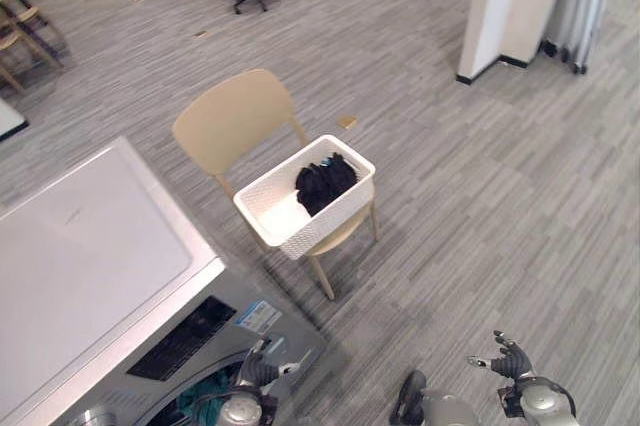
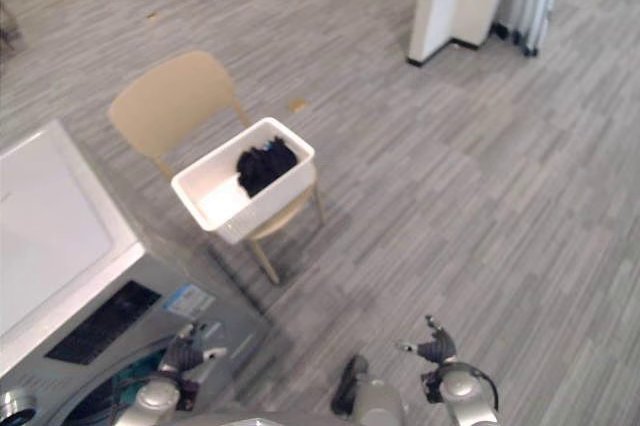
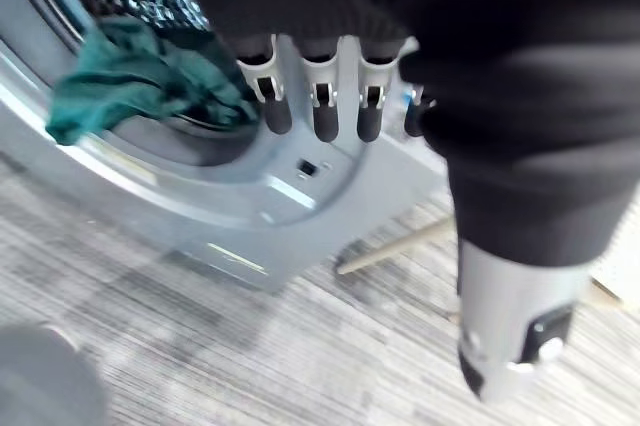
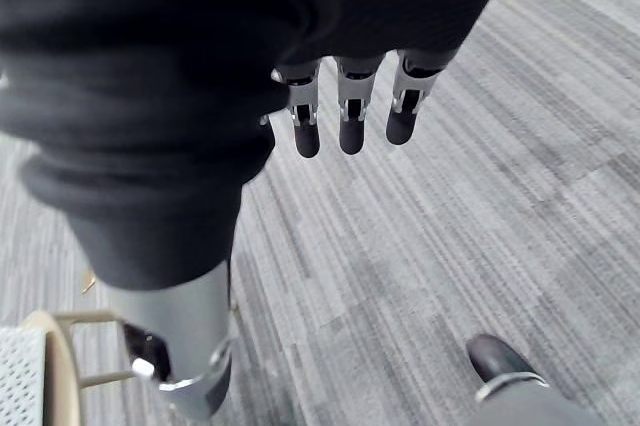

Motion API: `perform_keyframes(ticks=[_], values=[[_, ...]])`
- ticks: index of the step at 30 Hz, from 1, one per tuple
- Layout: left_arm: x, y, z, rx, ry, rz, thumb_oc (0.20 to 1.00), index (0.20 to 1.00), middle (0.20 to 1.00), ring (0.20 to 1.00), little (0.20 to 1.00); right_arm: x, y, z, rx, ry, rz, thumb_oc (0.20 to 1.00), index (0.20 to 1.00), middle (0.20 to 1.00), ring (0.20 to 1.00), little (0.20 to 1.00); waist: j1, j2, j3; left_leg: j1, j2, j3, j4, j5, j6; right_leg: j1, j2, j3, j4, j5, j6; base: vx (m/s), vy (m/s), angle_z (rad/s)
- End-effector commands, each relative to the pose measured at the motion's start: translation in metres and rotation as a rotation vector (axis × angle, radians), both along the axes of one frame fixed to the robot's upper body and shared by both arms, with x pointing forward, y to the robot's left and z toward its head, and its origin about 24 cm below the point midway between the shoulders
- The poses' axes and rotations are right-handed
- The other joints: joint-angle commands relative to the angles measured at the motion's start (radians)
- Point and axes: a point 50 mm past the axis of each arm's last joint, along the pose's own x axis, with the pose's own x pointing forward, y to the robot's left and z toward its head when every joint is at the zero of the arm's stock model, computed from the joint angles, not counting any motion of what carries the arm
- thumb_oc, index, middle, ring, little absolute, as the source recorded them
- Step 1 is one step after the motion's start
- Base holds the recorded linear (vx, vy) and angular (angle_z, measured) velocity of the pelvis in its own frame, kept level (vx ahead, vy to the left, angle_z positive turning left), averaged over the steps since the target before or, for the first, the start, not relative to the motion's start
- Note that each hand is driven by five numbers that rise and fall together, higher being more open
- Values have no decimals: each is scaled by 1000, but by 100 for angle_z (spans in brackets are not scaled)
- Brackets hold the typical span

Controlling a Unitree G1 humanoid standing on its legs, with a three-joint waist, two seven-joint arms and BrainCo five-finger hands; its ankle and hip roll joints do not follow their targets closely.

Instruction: Grab the laundry basket,head to the washer,open it,put in the laundry and shut it.

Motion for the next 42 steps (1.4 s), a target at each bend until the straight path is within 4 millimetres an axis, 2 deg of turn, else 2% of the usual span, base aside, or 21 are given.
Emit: perform_keyframes(ticks=[1,2,4,5,6,7,9,16,18,19,21,22,23,28,30,32,35,37,39,40,42], values=[[17,2,11,7,-81,-23,1000,1000,1000,1000,1000,31,12,21,-4,-154,86,1000,1000,1000,1000,1000,63,-60,76,9,-157,35,-365,-27,69,241,-9,31,-393,142,179,226,-41,-143],[17,2,12,7,-83,-24,1000,1000,1000,1000,1000,33,12,22,-11,-158,94,1000,1000,1000,1000,1000,72,-62,77,-13,-178,20,-400,-5,68,255,-1,44,-404,140,182,227,-39,-90],[19,2,14,4,-98,-28,1000,1000,1000,1000,1000,34,9,24,-30,-165,103,1000,1000,1000,1000,1000,86,-56,76,-61,-209,22,-534,122,60,284,29,61,-425,139,181,185,5,-67],[19,2,14,4,-98,-28,1000,1000,1000,1000,1000,34,9,24,-30,-165,103,1000,1000,1000,1000,1000,86,-56,77,-60,-209,22,-534,123,60,285,29,61,-425,139,181,291,51,-42],[23,2,17,2,-115,-30,1000,1000,1000,1000,1000,36,6,27,-40,-175,95,1000,1000,1000,1000,1000,94,-48,77,-93,-203,72,-571,171,51,310,46,65,-433,125,182,307,65,13],[23,3,18,3,-118,-30,1000,1000,1000,1000,1000,37,6,28,-43,-182,95,1000,1000,1000,1000,1000,100,-51,76,-94,-198,84,-585,167,37,333,49,77,-435,100,185,390,108,38],[21,5,18,-4,-116,-6,1000,1000,1000,1000,1000,34,7,27,-43,-175,105,1000,1000,1000,1000,1000,108,-43,64,-63,-192,103,-638,183,69,343,63,76,-427,97,192,254,134,-2],[19,22,19,38,-109,22,1000,1000,1000,1000,1000,30,17,20,-10,-150,110,1000,1000,1000,1000,1000,129,-124,29,-10,-212,111,-585,92,101,382,7,72,-347,72,237,271,97,-5],[19,25,20,47,-109,26,1000,1000,1000,1000,1000,30,19,19,-3,-147,113,1000,1000,1000,1000,1000,133,-132,24,3,-220,109,-584,76,112,376,-7,73,-304,77,247,148,101,-2],[20,29,22,57,-115,34,1000,1000,1000,1000,1000,32,23,20,7,-152,127,1000,1000,1000,1000,1000,134,-133,31,21,-226,101,-586,75,143,328,-34,72,-186,120,249,168,123,20],[21,35,23,68,-123,50,1000,1000,1000,1000,1000,36,25,22,14,-172,138,1000,1000,1000,1000,1000,128,-128,41,45,-237,79,-585,55,166,269,-54,89,-75,165,272,124,105,34],[21,35,23,68,-123,50,1000,1000,1000,1000,1000,36,25,22,14,-172,138,1000,1000,1000,1000,1000,128,-128,41,44,-237,80,-585,55,166,268,-55,90,-74,164,272,141,51,26],[23,37,24,76,-127,62,1000,1000,1000,1000,1000,40,29,25,20,-190,153,1000,1000,1000,1000,1000,111,-114,51,74,-241,44,-602,47,176,191,-36,140,-9,163,255,141,36,30],[25,34,22,76,-127,68,1000,1000,1000,1000,1000,51,34,34,31,-235,178,1000,1000,1000,1000,1000,70,-91,75,119,-252,-31,-630,43,171,91,13,217,-141,147,222,154,-32,55],[26,30,19,77,-116,59,1000,1000,1000,1000,1000,53,33,36,27,-246,180,1000,1000,1000,1000,1000,43,-87,84,151,-284,-119,-645,34,161,49,57,339,-269,198,234,198,-100,105],[27,28,19,69,-117,52,1000,1000,1000,1000,1000,51,32,35,31,-241,174,1000,1000,1000,1000,1000,42,-92,79,147,-298,-145,-638,32,158,61,58,355,-293,204,230,162,-128,145],[22,22,14,55,-91,53,1000,1000,1000,1000,1000,47,30,32,39,-229,167,1000,1000,1000,1000,1000,37,-91,64,148,-301,-166,-598,11,133,118,43,310,-344,213,216,136,-178,113],[21,20,12,19,-86,93,1000,1000,1000,1000,1000,46,27,32,42,-228,148,1000,1000,1000,1000,1000,43,-98,69,90,-286,-109,-481,12,95,177,21,236,-387,214,204,63,-165,105],[20,20,11,11,-80,106,1000,1000,1000,1000,1000,46,25,32,38,-229,144,1000,1000,1000,1000,1000,40,-99,69,69,-268,-68,-447,8,92,194,16,214,-399,211,201,49,-77,115],[17,20,10,4,-70,120,1000,1000,1000,1000,1000,45,22,32,30,-223,127,1000,1000,1000,1000,1000,33,-105,70,49,-211,55,-430,4,102,226,0,161,-423,201,198,125,-43,112],[16,19,9,3,-64,121,1000,1000,1000,1000,1000,43,21,31,25,-217,121,1000,1000,1000,1000,1000,32,-97,67,55,-188,91,-443,-14,100,248,5,145,-433,189,203,157,-14,74]])
